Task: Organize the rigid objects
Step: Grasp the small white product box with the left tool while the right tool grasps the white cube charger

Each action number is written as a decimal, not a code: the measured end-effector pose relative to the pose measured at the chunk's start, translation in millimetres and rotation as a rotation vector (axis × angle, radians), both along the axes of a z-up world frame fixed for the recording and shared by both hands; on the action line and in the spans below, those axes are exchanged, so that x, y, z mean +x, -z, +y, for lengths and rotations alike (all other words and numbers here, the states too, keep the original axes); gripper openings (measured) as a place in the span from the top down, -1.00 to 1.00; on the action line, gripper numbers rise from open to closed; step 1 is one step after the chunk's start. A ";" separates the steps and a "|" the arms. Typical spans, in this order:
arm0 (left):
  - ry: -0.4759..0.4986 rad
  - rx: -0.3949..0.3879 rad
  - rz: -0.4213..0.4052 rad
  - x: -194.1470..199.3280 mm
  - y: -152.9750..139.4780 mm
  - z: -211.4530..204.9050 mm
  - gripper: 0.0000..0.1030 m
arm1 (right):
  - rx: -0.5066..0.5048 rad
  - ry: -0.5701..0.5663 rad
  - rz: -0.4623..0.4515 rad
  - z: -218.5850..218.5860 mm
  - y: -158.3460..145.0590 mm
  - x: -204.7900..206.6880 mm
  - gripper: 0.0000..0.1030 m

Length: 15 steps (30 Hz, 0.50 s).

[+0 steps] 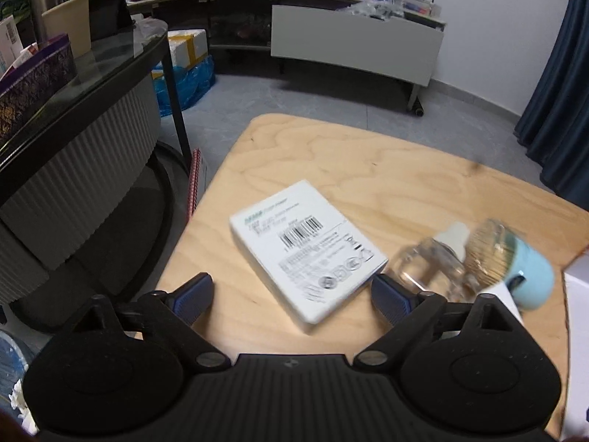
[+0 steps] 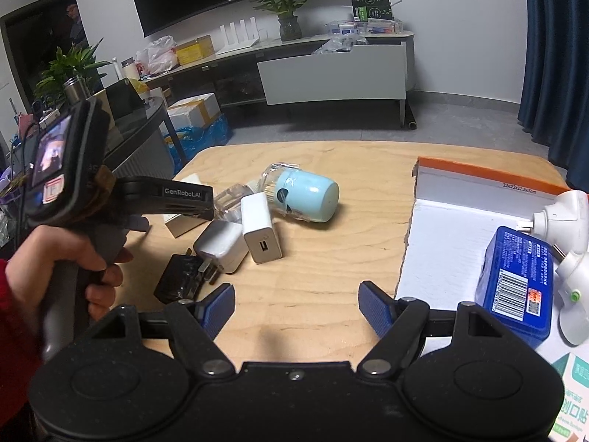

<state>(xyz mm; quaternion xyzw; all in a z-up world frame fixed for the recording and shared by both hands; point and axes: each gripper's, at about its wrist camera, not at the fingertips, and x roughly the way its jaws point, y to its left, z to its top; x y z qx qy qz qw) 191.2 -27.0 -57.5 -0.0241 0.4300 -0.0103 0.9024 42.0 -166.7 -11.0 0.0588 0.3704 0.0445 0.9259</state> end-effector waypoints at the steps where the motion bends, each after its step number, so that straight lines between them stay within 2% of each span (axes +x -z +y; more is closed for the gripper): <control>1: -0.001 -0.005 -0.003 0.7 -0.4 1.9 -0.87 | 0.001 -0.001 0.002 -0.3 1.3 1.4 -0.71; 4: -0.005 -0.041 -0.006 3.5 -4.3 6.5 -0.88 | 0.006 -0.002 0.010 -0.3 5.2 7.1 -0.71; 7: 0.021 0.000 -0.044 2.2 -9.2 3.1 -0.98 | 0.008 -0.010 0.011 1.4 7.0 10.1 -0.70; 15: 0.086 0.044 -0.050 9.2 2.6 2.0 -0.98 | 0.009 -0.029 0.012 7.2 9.2 17.8 -0.71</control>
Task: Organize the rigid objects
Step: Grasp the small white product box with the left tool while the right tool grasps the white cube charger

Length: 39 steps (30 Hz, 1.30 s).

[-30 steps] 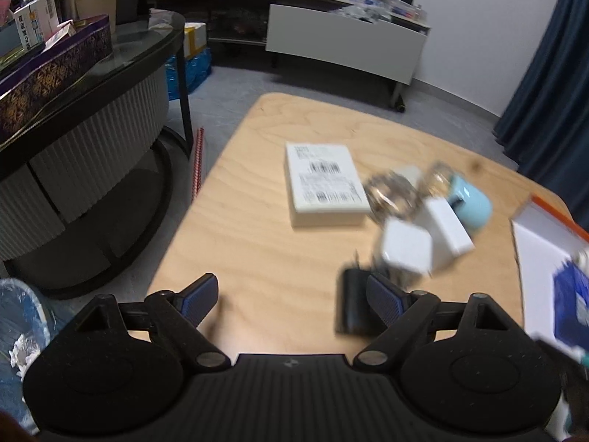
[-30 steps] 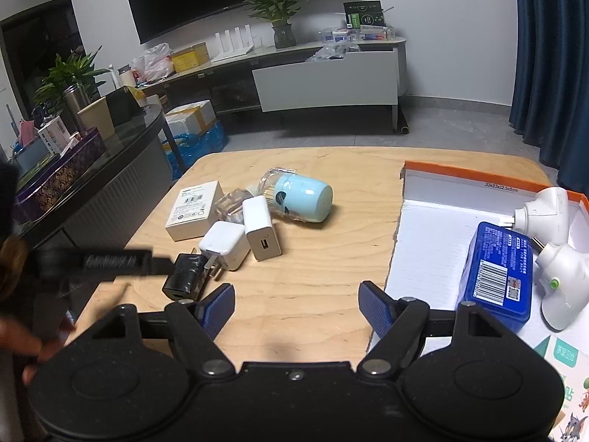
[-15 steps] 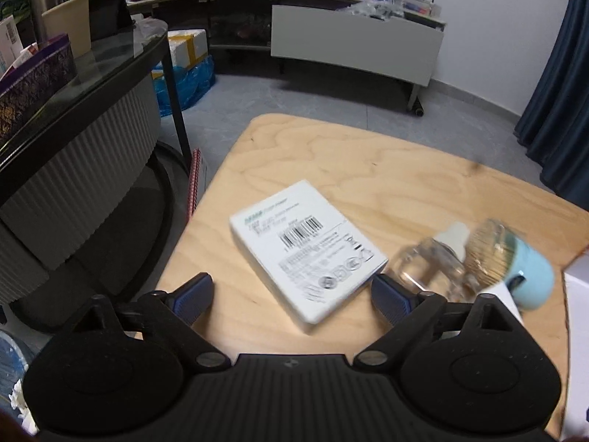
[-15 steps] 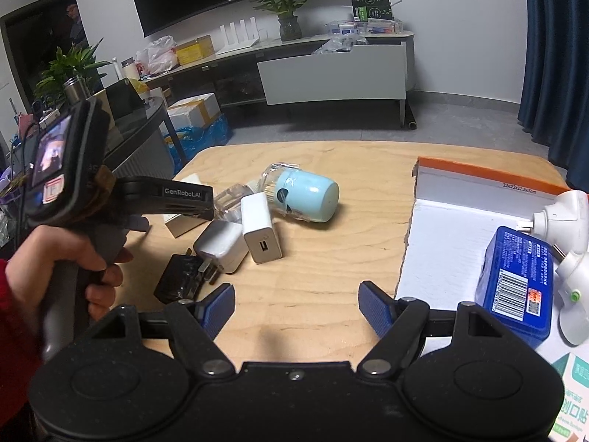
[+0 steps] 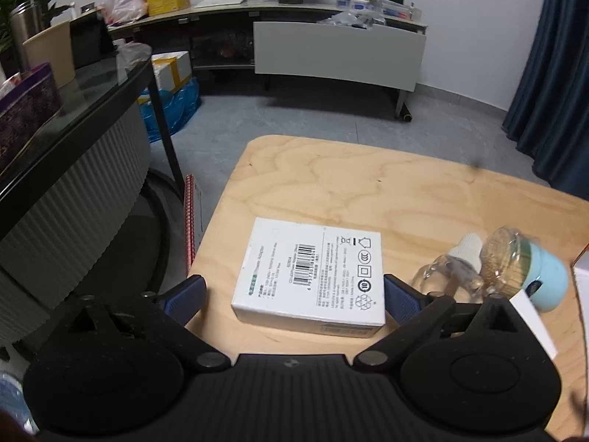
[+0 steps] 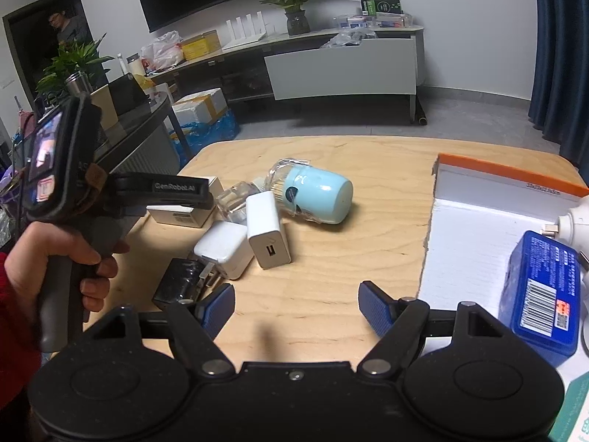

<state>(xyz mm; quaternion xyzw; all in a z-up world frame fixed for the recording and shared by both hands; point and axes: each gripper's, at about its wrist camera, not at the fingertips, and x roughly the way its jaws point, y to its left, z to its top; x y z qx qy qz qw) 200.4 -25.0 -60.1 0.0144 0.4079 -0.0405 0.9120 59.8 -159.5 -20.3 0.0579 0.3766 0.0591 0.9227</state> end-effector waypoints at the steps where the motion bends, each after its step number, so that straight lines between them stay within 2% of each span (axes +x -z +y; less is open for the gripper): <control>1: 0.015 0.006 -0.005 1.1 1.3 -0.4 -0.89 | -0.002 -0.003 -0.001 1.0 -0.2 0.7 -0.71; 4: 0.059 0.019 -0.044 0.9 -0.2 -1.5 -0.54 | -0.002 -0.011 -0.006 2.3 -0.4 4.4 -0.71; 11: 0.063 -0.002 -0.043 -12.1 -8.1 1.5 -0.53 | 0.008 -0.031 -0.026 9.9 -1.1 30.9 -0.68; 15: 0.067 -0.012 -0.058 -25.9 -18.7 3.8 -0.53 | 0.020 -0.048 -0.023 15.3 1.0 53.3 -0.39; 21: 0.063 -0.056 -0.065 -45.9 -25.4 8.9 -0.53 | 0.038 -0.044 -0.010 21.1 9.7 81.3 -0.14; 22: 0.060 -0.065 -0.066 -48.5 -26.2 9.5 -0.53 | 0.032 -0.043 -0.008 22.3 9.8 85.0 -0.07; 24: 0.061 -0.070 -0.066 -53.3 -27.6 9.4 -0.53 | 0.011 -0.053 0.006 24.2 12.8 91.1 0.25; 27: 0.063 -0.082 -0.067 -60.7 -28.5 9.4 -0.53 | 0.010 -0.038 0.032 22.8 20.3 95.4 0.37; 33: 0.054 -0.093 -0.062 -73.4 -30.3 10.7 -0.53 | -0.053 -0.038 0.013 29.2 18.8 80.6 0.37; 39: 0.048 -0.088 -0.065 -89.9 -36.2 10.0 -0.53 | -0.079 -0.037 -0.030 24.6 2.0 46.4 0.37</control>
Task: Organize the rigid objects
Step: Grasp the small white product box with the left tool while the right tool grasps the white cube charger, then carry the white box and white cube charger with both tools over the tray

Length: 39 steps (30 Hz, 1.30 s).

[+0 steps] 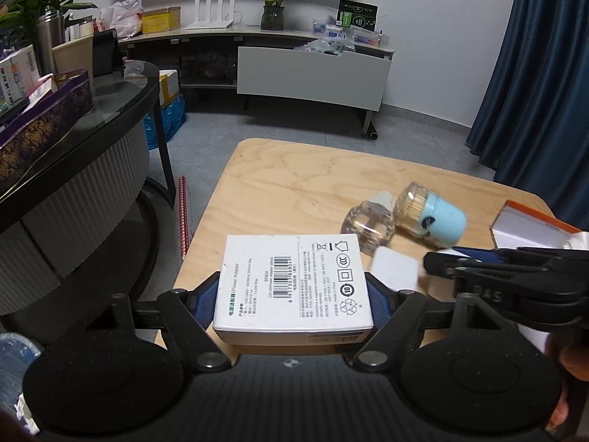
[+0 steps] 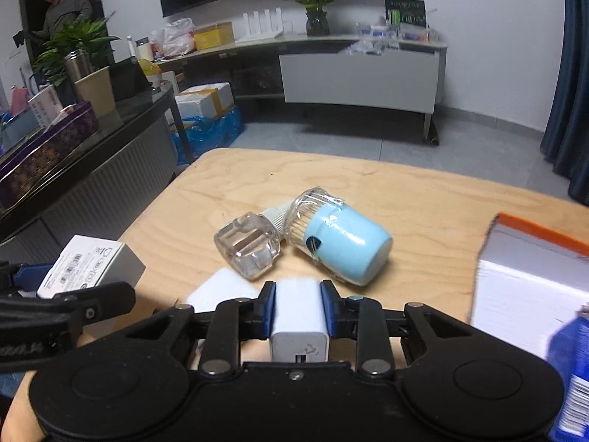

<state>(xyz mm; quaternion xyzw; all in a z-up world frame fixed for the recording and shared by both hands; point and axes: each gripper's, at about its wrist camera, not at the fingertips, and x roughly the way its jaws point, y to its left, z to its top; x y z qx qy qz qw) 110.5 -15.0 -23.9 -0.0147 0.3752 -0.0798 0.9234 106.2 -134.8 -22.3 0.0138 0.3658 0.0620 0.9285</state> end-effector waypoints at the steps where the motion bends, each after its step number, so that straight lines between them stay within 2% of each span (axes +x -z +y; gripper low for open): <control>1: -0.003 0.000 0.000 -2.6 -1.5 -0.3 -0.53 | 0.011 0.005 -0.002 -2.7 -3.3 -6.2 0.37; 10: 0.032 -0.004 -0.022 -40.2 -14.3 -11.0 -0.53 | 0.059 0.040 -0.046 -16.5 -32.3 -69.2 0.37; 18: 0.059 -0.019 -0.037 -67.3 -24.6 -20.1 -0.53 | 0.058 0.071 -0.072 -29.0 -48.7 -115.5 0.37; 28: 0.101 -0.031 -0.053 -91.3 -33.3 -32.9 -0.53 | 0.063 0.110 -0.094 -42.8 -60.5 -155.0 0.37; 39: 0.138 -0.042 -0.070 -107.4 -38.3 -43.7 -0.53 | 0.065 0.142 -0.115 -53.3 -67.1 -178.7 0.37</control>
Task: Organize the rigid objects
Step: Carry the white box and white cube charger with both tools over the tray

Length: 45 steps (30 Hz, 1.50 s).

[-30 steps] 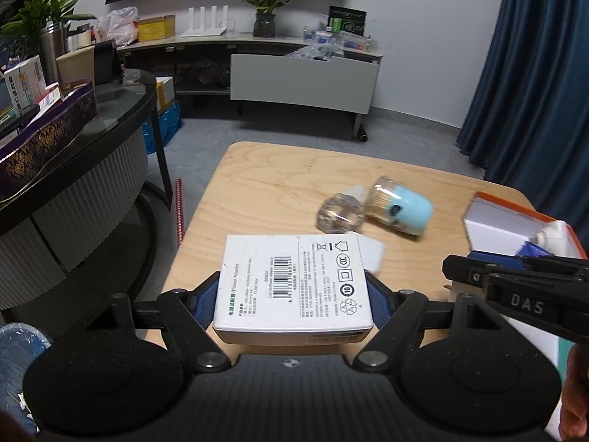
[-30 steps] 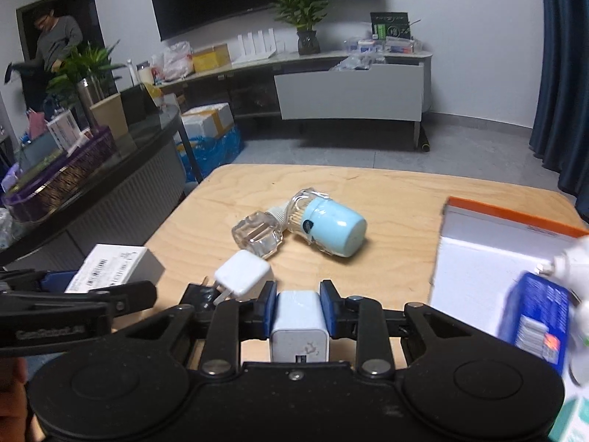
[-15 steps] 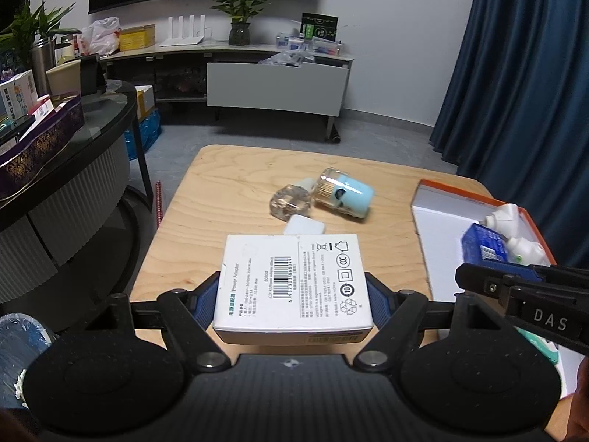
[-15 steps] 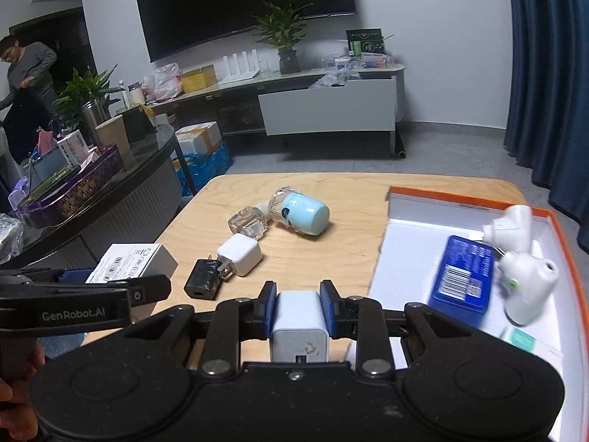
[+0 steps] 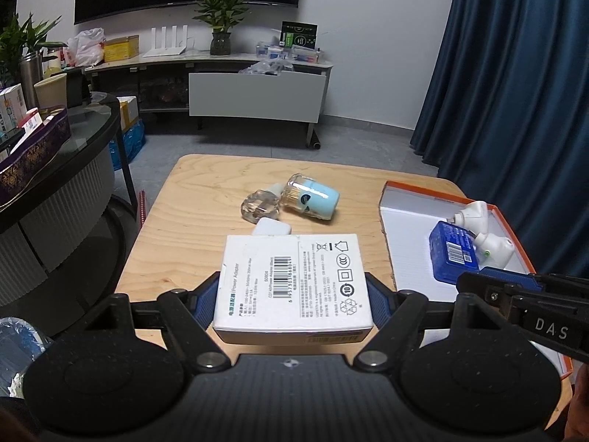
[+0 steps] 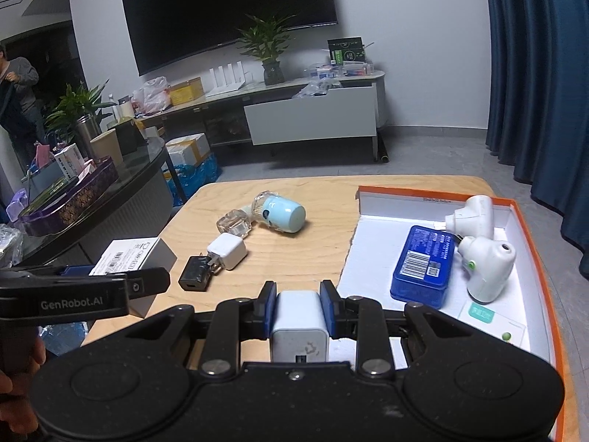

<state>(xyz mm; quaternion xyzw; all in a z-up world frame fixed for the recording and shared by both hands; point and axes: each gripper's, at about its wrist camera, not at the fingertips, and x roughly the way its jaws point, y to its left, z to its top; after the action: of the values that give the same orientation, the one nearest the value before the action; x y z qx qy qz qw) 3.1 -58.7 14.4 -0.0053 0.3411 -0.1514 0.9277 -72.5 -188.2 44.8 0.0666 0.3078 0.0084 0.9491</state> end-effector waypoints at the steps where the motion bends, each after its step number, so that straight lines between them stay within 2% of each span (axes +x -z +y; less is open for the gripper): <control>1: 0.003 0.000 0.000 -0.4 -0.1 -0.4 -0.53 | 0.000 0.003 -0.001 -0.8 -0.1 -1.5 0.37; 23: 0.068 0.004 -0.003 -18.6 -5.6 -19.5 -0.53 | -0.009 0.055 -0.029 -17.7 -10.2 -27.4 0.37; 45: 0.211 -0.004 0.005 -30.4 -7.7 -70.4 -0.53 | -0.011 0.184 -0.039 -64.6 -11.5 -54.1 0.37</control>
<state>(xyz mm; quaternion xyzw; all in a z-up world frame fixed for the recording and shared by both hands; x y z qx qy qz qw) -27.3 -129.1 22.1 0.0286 0.3416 -0.2490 0.9058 -126.6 -252.7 56.3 0.0892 0.2817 -0.0789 0.9521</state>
